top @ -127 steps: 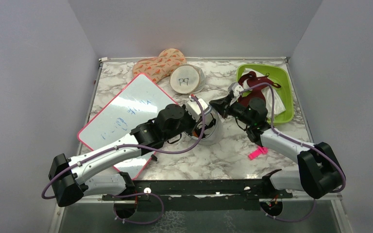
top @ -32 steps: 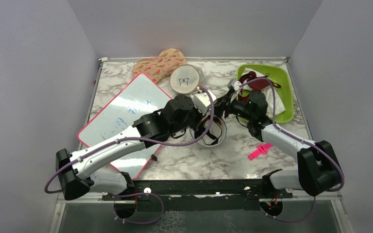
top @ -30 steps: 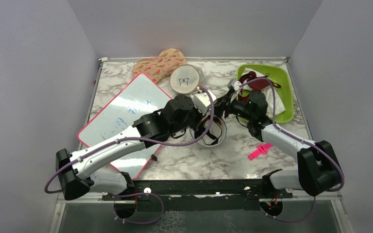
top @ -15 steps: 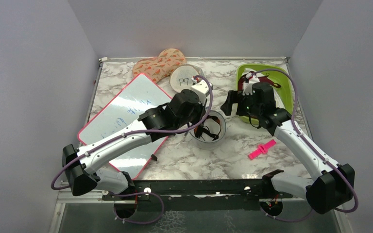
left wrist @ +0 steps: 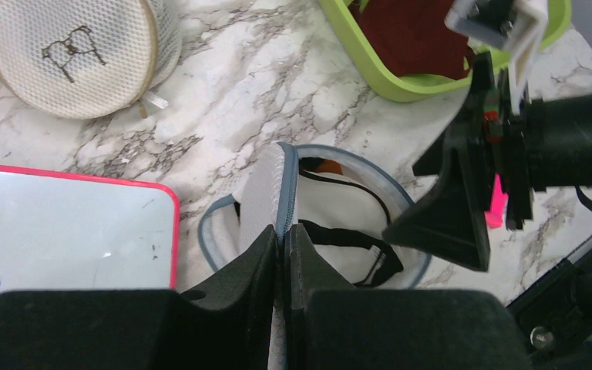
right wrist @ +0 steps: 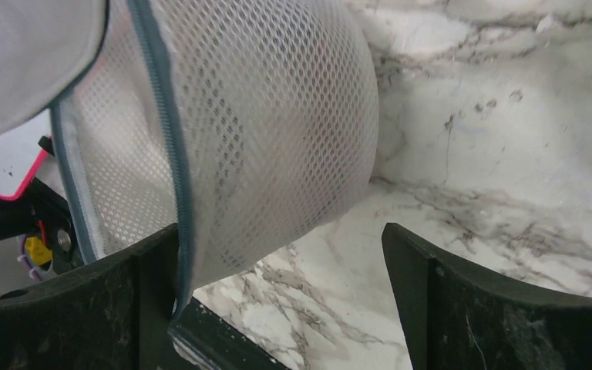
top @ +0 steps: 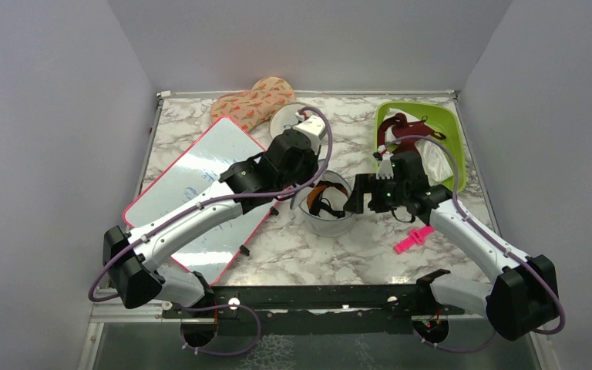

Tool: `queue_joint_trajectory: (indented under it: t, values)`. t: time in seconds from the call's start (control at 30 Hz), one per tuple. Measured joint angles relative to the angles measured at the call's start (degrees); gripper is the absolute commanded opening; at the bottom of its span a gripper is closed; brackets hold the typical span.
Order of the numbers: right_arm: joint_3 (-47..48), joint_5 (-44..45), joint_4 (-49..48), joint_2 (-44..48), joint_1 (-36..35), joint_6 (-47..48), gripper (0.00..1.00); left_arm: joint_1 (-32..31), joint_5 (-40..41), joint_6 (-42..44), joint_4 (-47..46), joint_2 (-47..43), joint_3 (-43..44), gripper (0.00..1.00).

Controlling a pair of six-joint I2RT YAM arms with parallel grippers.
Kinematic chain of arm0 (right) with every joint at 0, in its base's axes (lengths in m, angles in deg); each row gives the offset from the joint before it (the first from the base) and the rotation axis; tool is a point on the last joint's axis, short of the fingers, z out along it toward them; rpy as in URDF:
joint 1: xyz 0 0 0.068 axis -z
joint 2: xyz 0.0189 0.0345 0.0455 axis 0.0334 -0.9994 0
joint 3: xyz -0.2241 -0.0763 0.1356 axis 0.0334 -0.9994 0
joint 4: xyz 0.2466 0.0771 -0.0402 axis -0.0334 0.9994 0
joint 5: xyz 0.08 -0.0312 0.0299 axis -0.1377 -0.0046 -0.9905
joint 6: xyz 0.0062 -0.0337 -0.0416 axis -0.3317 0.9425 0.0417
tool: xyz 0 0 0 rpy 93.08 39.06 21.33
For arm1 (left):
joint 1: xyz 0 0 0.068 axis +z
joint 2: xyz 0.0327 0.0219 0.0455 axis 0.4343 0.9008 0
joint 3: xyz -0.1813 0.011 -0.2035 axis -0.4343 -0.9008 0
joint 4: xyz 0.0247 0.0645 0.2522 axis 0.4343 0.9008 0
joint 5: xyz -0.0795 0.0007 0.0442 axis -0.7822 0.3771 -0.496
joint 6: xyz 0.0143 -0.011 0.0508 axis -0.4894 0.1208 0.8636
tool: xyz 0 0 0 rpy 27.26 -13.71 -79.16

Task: Unzip the laundry bag and remove the bra

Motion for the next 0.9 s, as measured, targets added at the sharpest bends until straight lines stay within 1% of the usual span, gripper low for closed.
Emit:
queue_joint_trajectory:
  t: [0.23, 0.27, 0.33, 0.4, 0.47, 0.53, 0.6, 0.67, 0.73, 0.8, 0.9]
  values:
    - [-1.97, 0.96, 0.55, 0.72, -0.02, -3.54, 0.94, 5.49, -1.73, 4.98, 0.02, 3.13, 2.47, 0.00]
    - [-2.01, 1.70, 0.55, 0.72, -0.02, -4.02, 0.94, 5.95, -1.70, 6.03, 0.02, 4.07, 2.86, 0.02]
    - [-2.12, 3.45, 0.46, 0.72, -0.07, -4.59, 0.94, 6.64, -1.11, 8.50, 0.04, 6.29, 3.89, 0.10]
    - [-2.25, 6.08, 0.48, 0.72, -0.07, -5.09, 0.94, 6.84, 1.27, 11.41, 0.31, 8.87, 5.66, 0.29]
    - [-2.25, 8.41, 0.48, 0.70, -0.07, -5.40, 0.94, 6.84, 6.38, 14.60, 0.98, 12.50, 9.05, 0.45]
    - [-2.25, 11.08, 0.50, 0.70, -0.07, -5.62, 0.94, 6.84, 11.91, 17.40, 1.68, 15.43, 13.18, 0.56]
    - [-2.14, 13.55, 0.52, 0.68, -0.07, -5.79, 0.94, 6.84, 15.69, 19.32, 1.97, 16.33, 16.35, 0.67]
    - [-1.55, 15.47, 0.74, 0.68, -0.07, -5.70, 0.95, 6.93, 19.65, 21.22, 1.97, 15.98, 19.50, 0.73]
    - [-0.61, 16.26, 0.92, 0.68, -0.07, -5.27, 0.95, 7.04, 21.53, 21.92, 1.03, 14.45, 20.87, 0.76]
    - [0.35, 16.39, 0.96, 0.66, -0.07, -4.46, 0.95, 7.10, 21.33, 21.70, 0.50, 11.37, 19.82, 0.79]
    - [0.94, 15.96, 0.90, 0.85, -0.07, -2.93, 0.96, 7.13, 16.52, 19.41, -0.92, 4.61, 13.94, 0.81]
